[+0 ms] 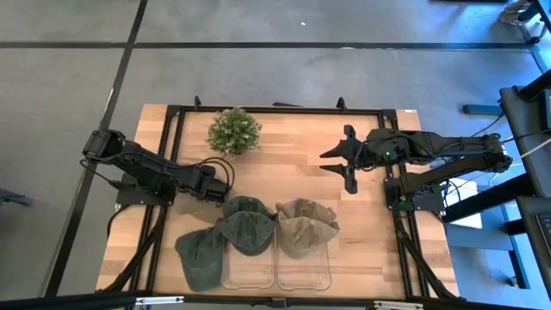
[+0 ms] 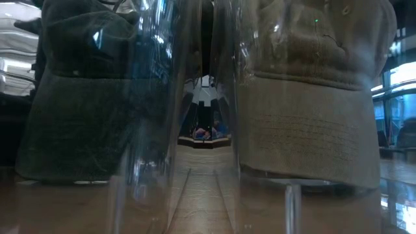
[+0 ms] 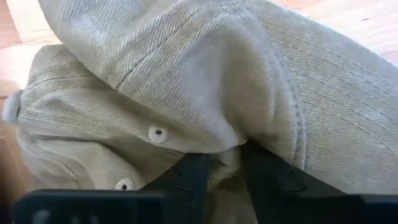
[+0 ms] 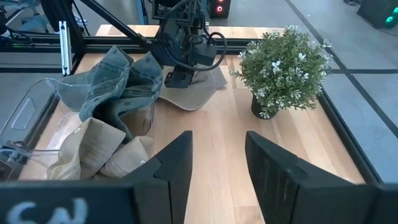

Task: Pick & Place hat
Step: Put the brown cap into the right transparent bin

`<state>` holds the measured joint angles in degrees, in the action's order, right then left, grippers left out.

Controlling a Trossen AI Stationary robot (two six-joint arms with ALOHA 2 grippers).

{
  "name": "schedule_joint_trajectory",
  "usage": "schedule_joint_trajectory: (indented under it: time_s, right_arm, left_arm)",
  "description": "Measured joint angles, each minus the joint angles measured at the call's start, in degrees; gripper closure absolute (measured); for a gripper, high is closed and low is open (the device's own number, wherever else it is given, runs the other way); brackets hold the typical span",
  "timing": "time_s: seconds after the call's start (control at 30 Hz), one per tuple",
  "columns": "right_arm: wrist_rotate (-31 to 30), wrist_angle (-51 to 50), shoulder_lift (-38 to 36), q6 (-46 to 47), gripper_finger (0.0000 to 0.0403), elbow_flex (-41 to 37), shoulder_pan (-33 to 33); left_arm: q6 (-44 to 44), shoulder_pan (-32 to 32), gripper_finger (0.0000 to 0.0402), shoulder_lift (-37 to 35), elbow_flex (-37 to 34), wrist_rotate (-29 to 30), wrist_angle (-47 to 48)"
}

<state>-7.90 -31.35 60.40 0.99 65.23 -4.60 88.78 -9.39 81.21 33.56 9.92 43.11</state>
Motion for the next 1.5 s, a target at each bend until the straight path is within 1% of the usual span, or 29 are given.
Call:
schedule_joint_trajectory:
  time_s: [0.17, 0.27, 0.4, 0.53, 0.63, 0.83, 1.1, 1.27, 1.5]
  right_arm:
    - [0.0, -0.1, 0.0, 0.0, 0.0254, 0.0, 0.0]
    - [0.0, -0.1, 0.0, 0.0, 0.0254, 0.0, 0.0]
    - [0.0, -0.1, 0.0, -0.2, 0.0254, 0.0, 0.0]
    - [0.0, -0.2, 0.0, -0.2, 0.0254, 0.0, 0.0]
    - [0.0, -0.1, 0.0, -0.2, 0.0254, 0.0, 0.0]
    - [0.0, -0.1, 0.0, -0.1, 0.0254, 0.0, 0.0]
    - [0.0, 0.2, 0.0, -0.1, 0.0254, 0.0, 0.0]
    - [0.0, 0.4, 0.0, -0.1, 0.0254, 0.0, 0.0]
    - [0.0, 3.3, 0.0, 1.3, 0.0254, 0.0, 0.0]
  left_arm:
    - [0.0, 0.0, 0.0357, 0.1, -0.1, 1.9, 0.1]
    - [-2.3, 0.0, 0.0388, 0.2, -0.1, 2.7, 0.2]
    - [-5.3, 0.0, 0.0394, 0.2, 0.6, 2.5, 1.6]
    - [-8.7, 0.0, 0.0396, -0.7, 3.7, 1.7, 7.6]
    - [-9.6, 0.0, 0.0397, -2.1, 7.1, 1.8, 12.6]
    - [-9.6, 0.0, 0.0398, -5.7, 14.1, 3.9, 27.3]
    - [-9.6, 0.0, 0.0398, -10.5, 24.4, 9.6, 42.6]
    - [-12.9, 0.2, 0.0398, -12.4, 33.1, 14.0, 47.1]
    - [-23.1, 0.5, 0.0398, -13.0, 48.2, 18.3, 46.4]
